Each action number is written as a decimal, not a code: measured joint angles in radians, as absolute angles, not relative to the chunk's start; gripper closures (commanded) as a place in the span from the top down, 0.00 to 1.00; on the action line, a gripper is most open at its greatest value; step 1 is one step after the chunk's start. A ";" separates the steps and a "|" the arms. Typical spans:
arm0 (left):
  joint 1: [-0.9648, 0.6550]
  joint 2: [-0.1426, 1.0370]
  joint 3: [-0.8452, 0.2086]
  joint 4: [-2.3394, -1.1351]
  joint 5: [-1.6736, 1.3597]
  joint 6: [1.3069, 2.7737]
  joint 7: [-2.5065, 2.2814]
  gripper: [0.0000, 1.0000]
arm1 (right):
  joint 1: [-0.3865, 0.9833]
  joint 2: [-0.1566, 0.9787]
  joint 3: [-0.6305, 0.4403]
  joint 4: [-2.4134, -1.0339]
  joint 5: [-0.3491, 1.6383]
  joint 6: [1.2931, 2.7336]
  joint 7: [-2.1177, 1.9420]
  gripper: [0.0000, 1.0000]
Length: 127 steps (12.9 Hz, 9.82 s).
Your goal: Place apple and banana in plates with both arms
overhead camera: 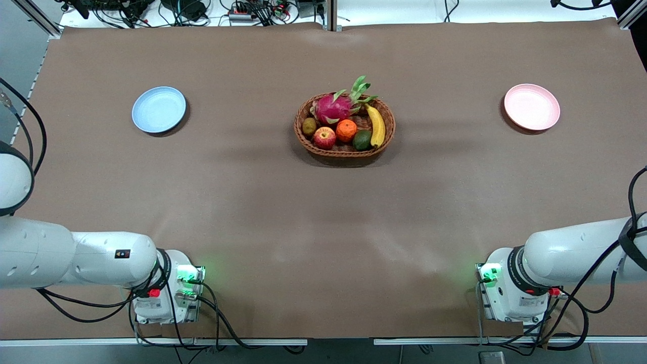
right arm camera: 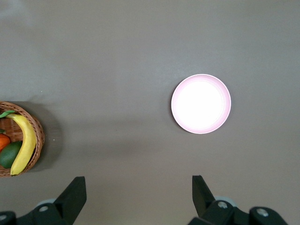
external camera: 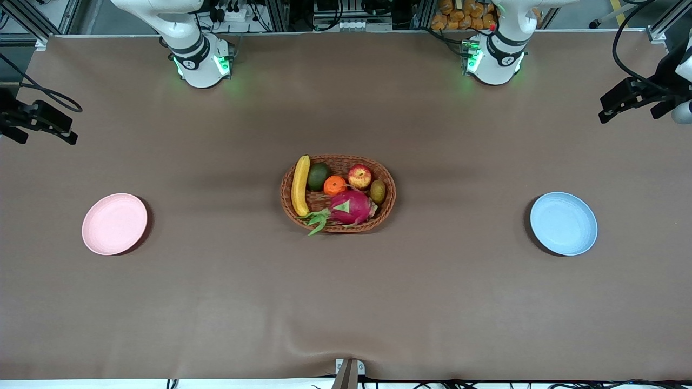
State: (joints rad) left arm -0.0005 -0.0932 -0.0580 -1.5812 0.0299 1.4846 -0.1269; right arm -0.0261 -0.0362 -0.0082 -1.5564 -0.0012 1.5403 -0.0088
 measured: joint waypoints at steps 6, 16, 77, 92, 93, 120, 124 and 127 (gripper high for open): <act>-0.016 -0.084 -0.061 -1.582 0.027 1.478 -0.121 1.00 | -0.026 -0.036 -0.009 -1.556 -0.001 1.540 -0.009 1.00; -0.367 0.266 -0.264 -1.608 0.016 1.723 -0.661 1.00 | -0.002 -0.009 0.001 -1.547 0.002 1.559 -0.012 1.00; 0.162 0.286 -0.243 -1.763 0.087 1.888 -0.124 0.00 | 0.378 0.260 0.006 -1.534 0.093 1.655 0.553 0.99; 0.446 0.519 -0.246 -1.939 0.088 2.331 0.290 1.00 | 0.597 0.626 0.004 -1.558 0.024 1.957 0.799 0.69; 0.446 0.519 -0.246 -1.935 0.088 2.332 0.290 1.00 | 0.604 0.630 0.004 -1.557 0.024 1.957 0.806 0.68; -0.014 0.104 -0.115 -1.387 0.049 1.472 -0.085 1.00 | 0.643 0.695 -0.010 -1.395 0.012 1.763 0.864 0.00; -0.095 0.004 -0.030 -1.515 0.042 1.473 -0.119 1.00 | 0.600 0.624 -0.014 -1.365 0.012 1.680 0.832 0.00; -0.097 -0.081 -0.029 -1.617 0.040 1.503 -0.125 1.00 | 0.502 0.550 -0.022 -1.360 0.012 1.599 0.707 0.00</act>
